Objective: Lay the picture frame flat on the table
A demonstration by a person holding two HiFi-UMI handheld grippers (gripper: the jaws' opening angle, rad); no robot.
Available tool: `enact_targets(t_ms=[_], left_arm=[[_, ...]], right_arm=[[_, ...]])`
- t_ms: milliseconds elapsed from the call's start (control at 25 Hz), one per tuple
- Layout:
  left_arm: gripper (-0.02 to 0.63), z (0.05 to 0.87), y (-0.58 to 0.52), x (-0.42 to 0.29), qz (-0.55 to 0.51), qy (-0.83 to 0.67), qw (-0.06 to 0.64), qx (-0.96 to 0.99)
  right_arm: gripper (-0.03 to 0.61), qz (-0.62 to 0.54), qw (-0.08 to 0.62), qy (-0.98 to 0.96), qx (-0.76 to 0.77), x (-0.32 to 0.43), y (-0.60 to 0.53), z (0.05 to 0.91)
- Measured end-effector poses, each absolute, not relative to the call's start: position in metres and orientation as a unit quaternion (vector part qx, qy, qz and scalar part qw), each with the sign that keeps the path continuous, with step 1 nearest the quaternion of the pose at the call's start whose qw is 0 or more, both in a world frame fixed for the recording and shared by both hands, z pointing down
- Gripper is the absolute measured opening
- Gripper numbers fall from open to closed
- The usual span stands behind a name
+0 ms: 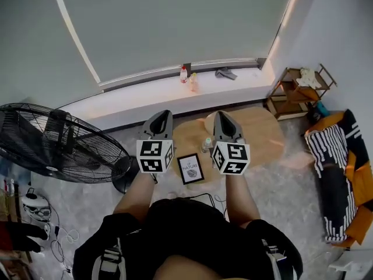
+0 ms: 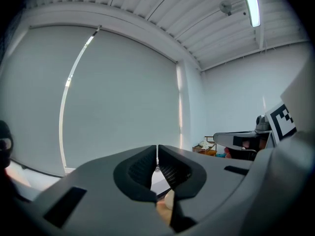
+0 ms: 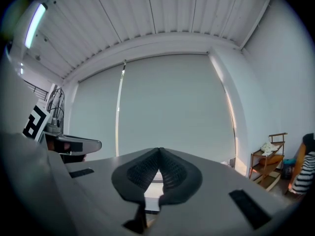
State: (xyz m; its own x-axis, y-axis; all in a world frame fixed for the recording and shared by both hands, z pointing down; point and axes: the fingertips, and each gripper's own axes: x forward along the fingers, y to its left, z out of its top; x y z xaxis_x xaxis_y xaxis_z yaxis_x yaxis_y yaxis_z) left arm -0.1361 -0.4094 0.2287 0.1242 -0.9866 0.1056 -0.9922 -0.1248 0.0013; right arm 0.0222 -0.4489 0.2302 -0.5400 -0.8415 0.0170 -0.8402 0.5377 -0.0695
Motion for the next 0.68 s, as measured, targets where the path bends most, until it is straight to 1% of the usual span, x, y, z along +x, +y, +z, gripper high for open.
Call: enact_targets(t_ms=[200, 680], left_arm=[[0.025, 0.229, -0.4124, -0.1392, 0.039, -0.655, 0.039, 0.754], [0.021, 0.2308, -0.4172, -0.1426, 0.042, -0.644, 0.043, 0.763]], right_arm=[[0.014, -0.051, 0.009, 0.88, -0.473, 0.0177, -0.4551, 0.2348], [0.015, -0.05, 0.009, 0.876, -0.48, 0.0118, -0.4594, 0.237]])
